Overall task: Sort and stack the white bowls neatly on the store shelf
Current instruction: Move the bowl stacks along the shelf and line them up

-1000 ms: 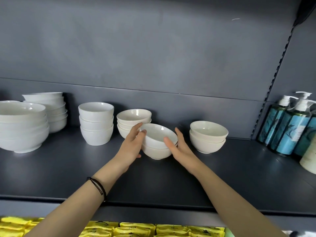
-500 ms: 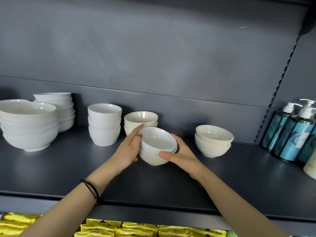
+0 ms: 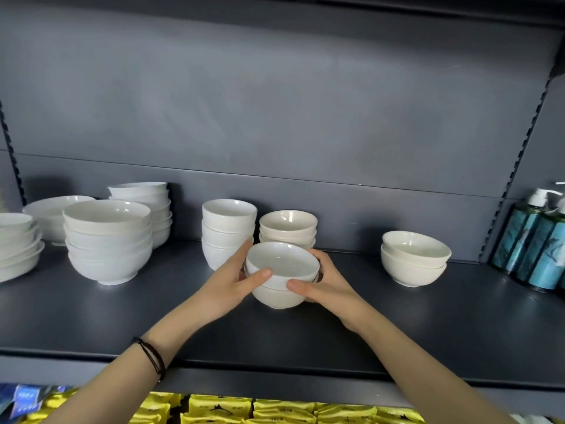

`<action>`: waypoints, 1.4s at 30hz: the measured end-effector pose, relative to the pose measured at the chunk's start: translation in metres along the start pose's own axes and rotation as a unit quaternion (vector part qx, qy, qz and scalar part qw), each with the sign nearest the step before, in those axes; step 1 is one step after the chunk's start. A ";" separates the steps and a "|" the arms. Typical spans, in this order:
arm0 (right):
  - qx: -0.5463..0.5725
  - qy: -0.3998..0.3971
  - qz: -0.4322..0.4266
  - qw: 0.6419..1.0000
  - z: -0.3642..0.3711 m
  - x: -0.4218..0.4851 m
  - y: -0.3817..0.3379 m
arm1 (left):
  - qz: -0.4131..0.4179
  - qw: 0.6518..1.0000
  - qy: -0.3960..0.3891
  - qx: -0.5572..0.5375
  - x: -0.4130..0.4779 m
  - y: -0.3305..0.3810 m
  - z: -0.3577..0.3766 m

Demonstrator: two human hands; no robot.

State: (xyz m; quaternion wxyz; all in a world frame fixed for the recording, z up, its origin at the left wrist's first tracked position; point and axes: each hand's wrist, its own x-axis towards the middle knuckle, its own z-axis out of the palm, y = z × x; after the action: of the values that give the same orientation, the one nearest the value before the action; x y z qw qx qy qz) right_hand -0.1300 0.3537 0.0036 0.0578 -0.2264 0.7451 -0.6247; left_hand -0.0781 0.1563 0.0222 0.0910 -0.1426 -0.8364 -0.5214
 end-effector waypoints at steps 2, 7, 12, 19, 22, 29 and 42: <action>0.001 0.002 -0.006 1.000 0.014 0.005 -0.002 | -0.021 1.000 0.002 0.006 -0.005 -0.007 -0.015; 0.019 -0.009 0.004 1.000 0.044 0.018 -0.004 | -0.050 0.998 0.012 0.023 -0.011 -0.035 -0.044; 0.008 -0.022 0.013 1.000 0.058 0.028 -0.005 | -0.044 0.999 0.021 0.017 -0.012 -0.047 -0.059; -0.021 -0.041 -0.004 0.999 0.055 0.028 0.004 | -0.024 0.999 -0.001 -0.032 -0.011 -0.057 -0.061; -0.018 -0.017 -0.019 1.000 0.051 0.029 0.006 | -0.028 0.998 -0.002 -0.064 -0.011 -0.067 -0.058; -0.039 0.280 -0.047 0.958 0.020 0.054 0.001 | -0.020 0.996 0.004 -0.085 -0.011 -0.070 -0.053; -0.096 0.212 -0.047 0.971 0.026 0.093 0.025 | -0.028 0.996 -0.009 -0.082 -0.013 -0.072 -0.053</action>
State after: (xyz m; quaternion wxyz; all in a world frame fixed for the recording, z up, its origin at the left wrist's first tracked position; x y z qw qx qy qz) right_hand -0.2101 0.2952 -0.0078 -0.1526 -0.1283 0.7856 -0.5857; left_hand -0.0901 0.0765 -0.0194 0.0568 -0.1303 -0.7953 -0.5893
